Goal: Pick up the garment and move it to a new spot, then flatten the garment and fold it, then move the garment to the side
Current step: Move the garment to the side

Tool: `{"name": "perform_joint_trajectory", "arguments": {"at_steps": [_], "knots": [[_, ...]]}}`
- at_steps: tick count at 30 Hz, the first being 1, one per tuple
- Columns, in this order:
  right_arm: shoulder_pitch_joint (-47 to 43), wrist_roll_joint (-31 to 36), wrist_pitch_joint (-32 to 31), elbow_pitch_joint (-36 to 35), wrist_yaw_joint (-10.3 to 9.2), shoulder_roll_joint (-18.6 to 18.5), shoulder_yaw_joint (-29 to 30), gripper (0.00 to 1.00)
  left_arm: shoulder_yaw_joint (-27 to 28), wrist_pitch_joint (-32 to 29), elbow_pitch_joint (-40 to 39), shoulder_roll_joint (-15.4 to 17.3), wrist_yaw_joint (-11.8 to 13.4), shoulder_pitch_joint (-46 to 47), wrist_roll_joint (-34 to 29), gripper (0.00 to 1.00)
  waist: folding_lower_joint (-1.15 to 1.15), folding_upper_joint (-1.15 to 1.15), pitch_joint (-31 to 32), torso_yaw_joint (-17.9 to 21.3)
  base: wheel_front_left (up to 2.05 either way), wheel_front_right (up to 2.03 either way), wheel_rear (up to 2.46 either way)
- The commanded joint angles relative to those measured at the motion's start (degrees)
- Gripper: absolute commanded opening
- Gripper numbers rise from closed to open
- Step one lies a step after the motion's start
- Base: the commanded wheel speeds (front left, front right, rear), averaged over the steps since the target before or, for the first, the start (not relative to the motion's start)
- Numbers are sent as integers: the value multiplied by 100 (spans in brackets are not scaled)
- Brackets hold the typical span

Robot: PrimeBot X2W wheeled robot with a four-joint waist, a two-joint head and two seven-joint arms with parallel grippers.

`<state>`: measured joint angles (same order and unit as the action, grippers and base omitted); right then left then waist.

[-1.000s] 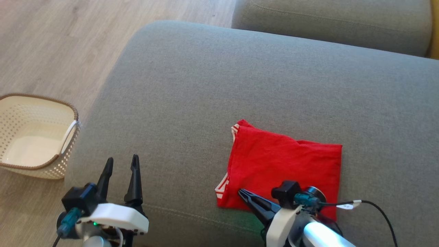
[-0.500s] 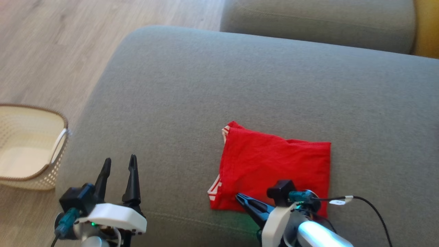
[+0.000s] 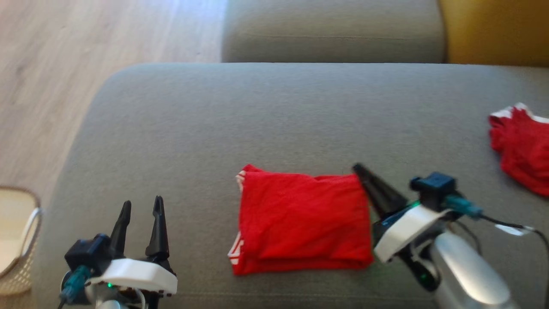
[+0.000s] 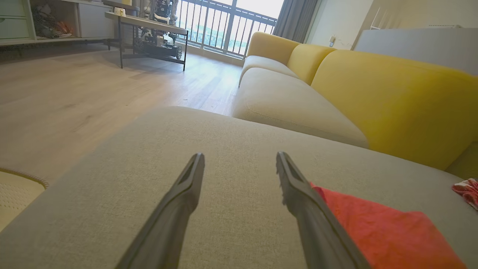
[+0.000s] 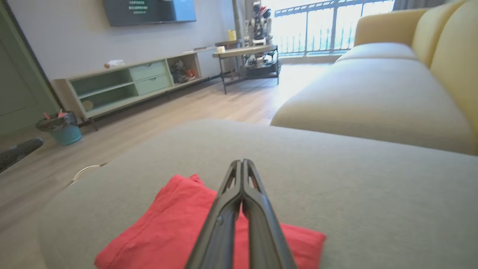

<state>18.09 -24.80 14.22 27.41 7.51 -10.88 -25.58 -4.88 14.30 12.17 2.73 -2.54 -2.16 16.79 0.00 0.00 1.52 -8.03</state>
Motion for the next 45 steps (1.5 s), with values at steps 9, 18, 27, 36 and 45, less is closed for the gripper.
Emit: {"name": "perform_joint_trajectory", "arguments": {"at_steps": [9, 18, 27, 36, 45], "knots": [[-600, 1128, 15, -1302, -2, 198, 1775, 0, 70, 70, -297, 15, 69, 275, 114, 100, 0, 0, -7, 593, 0, 0, 0], [-1278, 1527, -119, -1646, -2, 646, 2772, 100, -13, 70, -198, 15, 89, 243, 114, 100, 0, 0, -62, 689, 0, 0, 0], [-1357, 1646, -124, -1628, -2, 777, 2911, 100, -31, 70, -69, 15, 80, 253, 49, 100, 0, 0, -81, 686, 0, 0, 0], [-1353, 1664, -108, -1590, -2, 797, 2928, 100, -28, 70, -41, 15, 80, 269, 64, 100, 0, 0, -60, 652, 0, 0, 0], [-1370, 1608, -119, -1560, -2, 799, 2910, 100, -48, 70, -48, 15, 90, 271, 79, 100, 0, 0, -75, 605, 0, 0, 0]]}}
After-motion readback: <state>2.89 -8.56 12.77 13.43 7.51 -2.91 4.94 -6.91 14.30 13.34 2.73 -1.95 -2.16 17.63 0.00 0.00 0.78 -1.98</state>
